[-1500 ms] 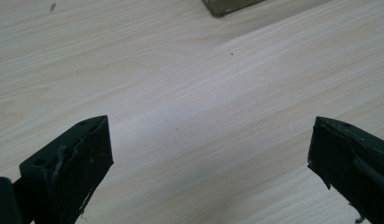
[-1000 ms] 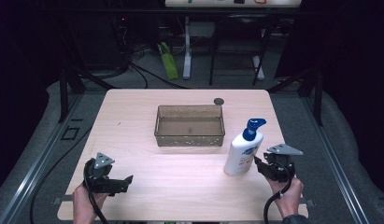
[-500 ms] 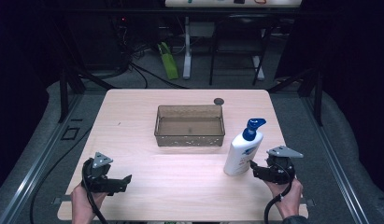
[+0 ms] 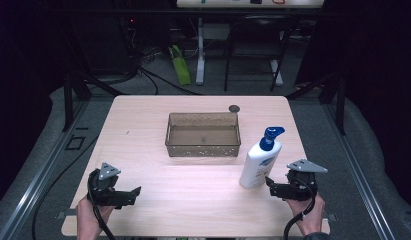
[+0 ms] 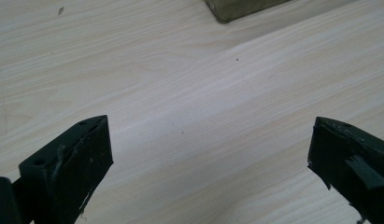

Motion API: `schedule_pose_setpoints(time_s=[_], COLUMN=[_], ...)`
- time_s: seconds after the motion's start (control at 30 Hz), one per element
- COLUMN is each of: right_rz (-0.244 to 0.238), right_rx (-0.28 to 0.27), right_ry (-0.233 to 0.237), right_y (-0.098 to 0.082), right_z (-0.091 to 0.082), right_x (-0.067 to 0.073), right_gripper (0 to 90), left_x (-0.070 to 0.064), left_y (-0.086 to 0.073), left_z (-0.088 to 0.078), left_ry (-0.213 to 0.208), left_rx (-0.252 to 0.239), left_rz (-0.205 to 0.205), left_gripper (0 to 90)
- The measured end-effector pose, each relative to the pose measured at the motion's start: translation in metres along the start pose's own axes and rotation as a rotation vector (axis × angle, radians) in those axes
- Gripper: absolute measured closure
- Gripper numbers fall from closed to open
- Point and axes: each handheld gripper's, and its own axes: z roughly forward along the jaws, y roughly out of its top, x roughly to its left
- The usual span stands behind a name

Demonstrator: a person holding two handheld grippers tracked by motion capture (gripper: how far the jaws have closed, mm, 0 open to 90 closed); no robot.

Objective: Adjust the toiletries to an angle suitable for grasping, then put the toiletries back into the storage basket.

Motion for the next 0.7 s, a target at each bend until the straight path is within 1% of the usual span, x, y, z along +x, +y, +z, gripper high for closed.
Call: schedule_pose_setpoints(time_s=[0.1,0.3,0.33,0.4,0.53,0.63,0.7], right_rz=[-0.006,0.002,-0.003,0.002,0.004,0.005,0.0], right_rx=[-0.009,-0.029,-0.032,-0.044,-0.06,-0.063,-0.076], right_ry=[0.004,0.012,0.012,0.026,0.043,0.052,0.062], right_y=[0.0,-0.0005,-0.0003,0.0008,0.0025,0.0027,0.0031], right_z=[-0.0012,-0.004,-0.0043,-0.0046,-0.0053,-0.0052,-0.0062], right_x=[0.0006,-0.0006,-0.0007,-0.0003,0.0007,0.0012,0.0023], right_gripper=[5.2,3.6,3.1,1.7,0.0,0.0,0.0], left_x=[0.0016,0.0055,0.0059,0.006,0.0043,0.0013,0.0001], left_y=[0.0001,-0.0012,-0.0013,-0.0013,0.0002,0.0016,0.0021], left_z=[0.0003,0.0026,0.0027,0.0031,0.0037,0.0043,0.0049], left_ry=[-0.008,-0.018,-0.02,-0.021,-0.025,-0.027,-0.029], left_rx=[-0.006,0.003,0.003,0.004,0.007,0.006,0.008], left_rz=[-0.008,-0.021,-0.022,-0.024,-0.019,-0.002,0.004], left_gripper=[0.0,0.0,0.0,0.0,0.0,0.0,0.0])
